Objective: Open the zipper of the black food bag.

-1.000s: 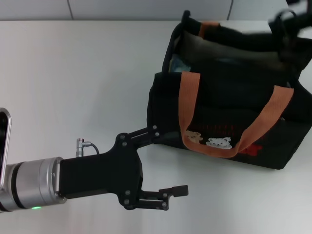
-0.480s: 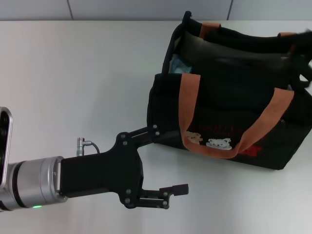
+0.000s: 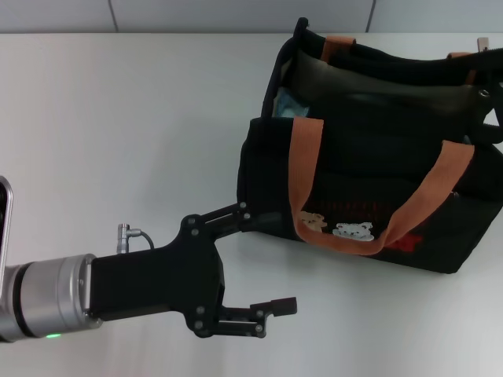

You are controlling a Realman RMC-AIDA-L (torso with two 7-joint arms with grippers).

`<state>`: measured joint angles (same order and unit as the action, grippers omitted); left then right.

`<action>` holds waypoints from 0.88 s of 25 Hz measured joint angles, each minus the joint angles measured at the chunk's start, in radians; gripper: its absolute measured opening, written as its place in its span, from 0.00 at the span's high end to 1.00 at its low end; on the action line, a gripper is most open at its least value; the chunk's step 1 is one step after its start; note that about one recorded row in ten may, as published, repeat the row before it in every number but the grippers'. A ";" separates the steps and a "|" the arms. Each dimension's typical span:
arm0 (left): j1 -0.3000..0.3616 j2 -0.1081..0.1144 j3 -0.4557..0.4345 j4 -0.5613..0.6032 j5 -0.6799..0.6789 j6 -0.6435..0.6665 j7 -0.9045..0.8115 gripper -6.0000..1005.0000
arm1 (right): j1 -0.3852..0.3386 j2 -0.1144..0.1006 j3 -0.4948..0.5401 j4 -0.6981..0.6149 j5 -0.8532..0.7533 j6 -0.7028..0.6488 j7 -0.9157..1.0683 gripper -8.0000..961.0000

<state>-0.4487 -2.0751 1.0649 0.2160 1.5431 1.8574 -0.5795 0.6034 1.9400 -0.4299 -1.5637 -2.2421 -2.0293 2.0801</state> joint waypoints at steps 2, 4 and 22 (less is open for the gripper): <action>0.010 0.003 0.000 0.003 0.000 0.007 -0.004 0.15 | -0.062 0.005 0.018 0.060 0.143 0.012 -0.033 0.13; 0.018 0.004 0.000 0.010 0.000 0.014 -0.006 0.15 | -0.133 0.012 0.019 0.148 0.286 0.029 -0.105 0.13; 0.104 0.017 0.000 0.131 0.009 0.025 -0.102 0.15 | -0.297 0.136 -0.105 0.749 0.211 -0.082 -0.903 0.13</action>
<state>-0.3443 -2.0585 1.0645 0.3475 1.5523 1.8825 -0.6812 0.3064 2.0762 -0.5347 -0.8148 -2.0314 -2.1109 1.1776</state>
